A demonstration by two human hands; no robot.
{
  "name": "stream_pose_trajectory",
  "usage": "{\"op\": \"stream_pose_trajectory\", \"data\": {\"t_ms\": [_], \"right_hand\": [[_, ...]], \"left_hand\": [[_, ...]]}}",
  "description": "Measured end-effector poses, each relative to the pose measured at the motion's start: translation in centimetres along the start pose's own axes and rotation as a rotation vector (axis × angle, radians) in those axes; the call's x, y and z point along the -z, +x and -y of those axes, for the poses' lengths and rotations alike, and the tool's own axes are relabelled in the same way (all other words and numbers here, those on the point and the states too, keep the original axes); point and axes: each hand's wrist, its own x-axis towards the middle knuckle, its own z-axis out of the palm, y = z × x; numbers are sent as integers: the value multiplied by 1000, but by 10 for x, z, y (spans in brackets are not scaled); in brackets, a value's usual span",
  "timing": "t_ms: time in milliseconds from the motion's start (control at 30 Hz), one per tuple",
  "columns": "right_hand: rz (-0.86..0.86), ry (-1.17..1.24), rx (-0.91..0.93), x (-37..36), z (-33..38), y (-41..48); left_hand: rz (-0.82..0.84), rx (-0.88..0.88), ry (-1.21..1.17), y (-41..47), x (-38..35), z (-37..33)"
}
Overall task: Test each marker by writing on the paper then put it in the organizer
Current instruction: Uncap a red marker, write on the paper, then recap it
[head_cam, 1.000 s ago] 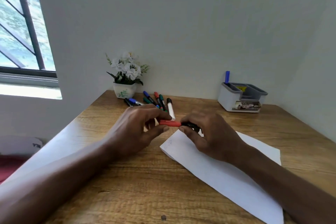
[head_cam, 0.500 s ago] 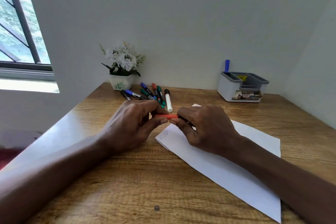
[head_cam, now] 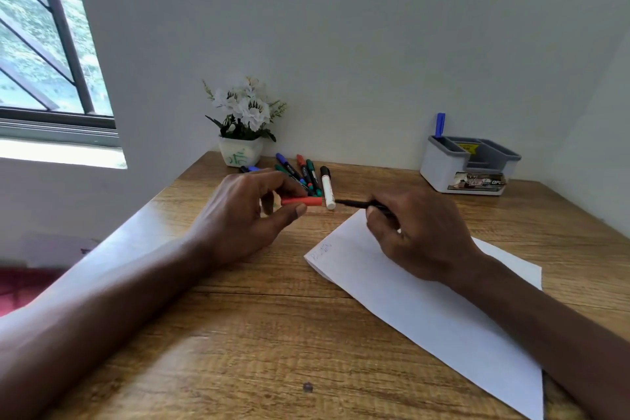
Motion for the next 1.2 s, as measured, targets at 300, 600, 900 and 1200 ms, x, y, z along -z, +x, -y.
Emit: {"op": "stream_pose_trajectory", "data": {"t_ms": [300,600,900,1200], "right_hand": [[207,89,-105,-4,-5,-5],[50,382,-80,-7,-4,-2],[253,1303,-395,-1,2,-1],[309,1412,-401,-1,2,0]], "left_hand": [[236,210,187,2,-2,5],[266,316,252,-5,-2,-2],[470,326,455,-8,-2,-11],[564,311,376,-8,-7,-7]]}}
